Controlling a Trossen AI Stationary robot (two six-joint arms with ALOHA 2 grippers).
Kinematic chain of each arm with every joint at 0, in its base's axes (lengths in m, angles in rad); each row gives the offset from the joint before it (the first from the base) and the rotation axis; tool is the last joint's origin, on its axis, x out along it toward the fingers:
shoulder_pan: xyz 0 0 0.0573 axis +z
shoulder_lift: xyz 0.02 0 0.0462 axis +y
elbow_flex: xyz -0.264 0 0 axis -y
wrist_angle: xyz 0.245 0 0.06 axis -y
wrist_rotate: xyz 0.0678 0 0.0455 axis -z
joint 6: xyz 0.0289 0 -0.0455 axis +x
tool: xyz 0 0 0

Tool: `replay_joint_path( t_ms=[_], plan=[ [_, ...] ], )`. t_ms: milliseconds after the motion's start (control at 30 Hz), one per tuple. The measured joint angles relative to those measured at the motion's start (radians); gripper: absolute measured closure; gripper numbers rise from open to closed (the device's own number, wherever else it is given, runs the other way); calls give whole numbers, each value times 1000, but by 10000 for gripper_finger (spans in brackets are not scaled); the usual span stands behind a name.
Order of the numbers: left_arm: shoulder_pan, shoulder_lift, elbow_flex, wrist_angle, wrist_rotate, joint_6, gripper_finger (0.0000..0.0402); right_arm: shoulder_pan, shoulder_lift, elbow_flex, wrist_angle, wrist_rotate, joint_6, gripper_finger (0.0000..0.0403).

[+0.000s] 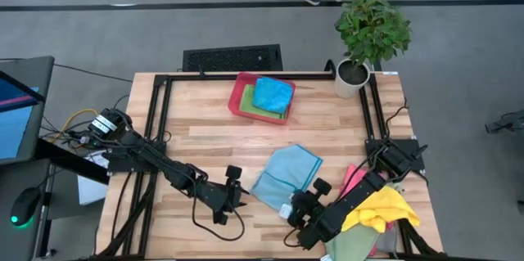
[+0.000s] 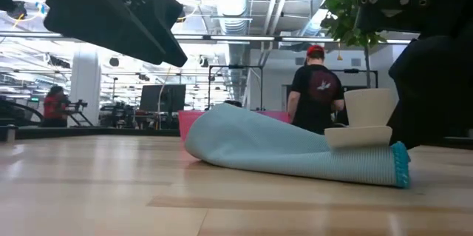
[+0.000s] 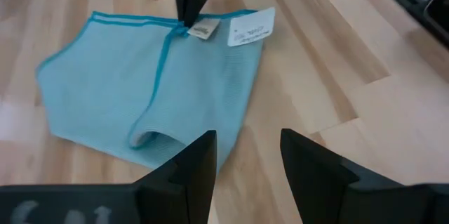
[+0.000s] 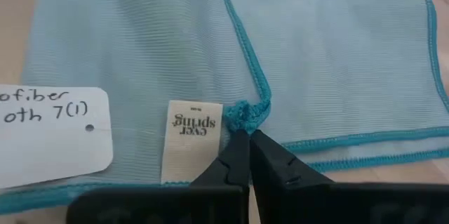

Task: Fold microfiber towels
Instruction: Fold the light blue microfiber cloth

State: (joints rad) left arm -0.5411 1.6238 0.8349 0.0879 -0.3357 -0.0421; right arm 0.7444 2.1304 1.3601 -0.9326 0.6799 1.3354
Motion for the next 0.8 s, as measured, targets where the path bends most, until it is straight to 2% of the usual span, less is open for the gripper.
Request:
replay_joint_path(
  t_ms=[167, 300, 400, 500, 567, 667, 733, 800],
  plan=[
    [-2, 0, -1, 36, 40, -13, 249, 0, 0, -1, 0, -1, 1, 353],
    [-4, 0, -26, 149, 58, 8, 249, 5, -8, -1, -5, 6, 19, 333],
    [-5, 0, -53, 230, 101, 41, 249, 24, -50, -1, -23, 53, 34, 312],
    [-6, 0, -80, 293, 78, 62, 249, 48, -101, -1, -65, 116, 69, 290],
    [-6, 8, -92, 306, 24, 66, 249, 57, -133, -1, -81, 154, 79, 278],
    [-4, 67, -96, 369, -13, 71, 249, 46, -163, -1, -86, 179, 37, 267],
    [-5, 142, -83, 448, 18, 88, 249, 25, -170, -1, -76, 190, -5, 264],
    [-10, 198, -63, 445, 15, 102, 249, -3, -172, -1, -57, 190, -71, 265]
  ],
)
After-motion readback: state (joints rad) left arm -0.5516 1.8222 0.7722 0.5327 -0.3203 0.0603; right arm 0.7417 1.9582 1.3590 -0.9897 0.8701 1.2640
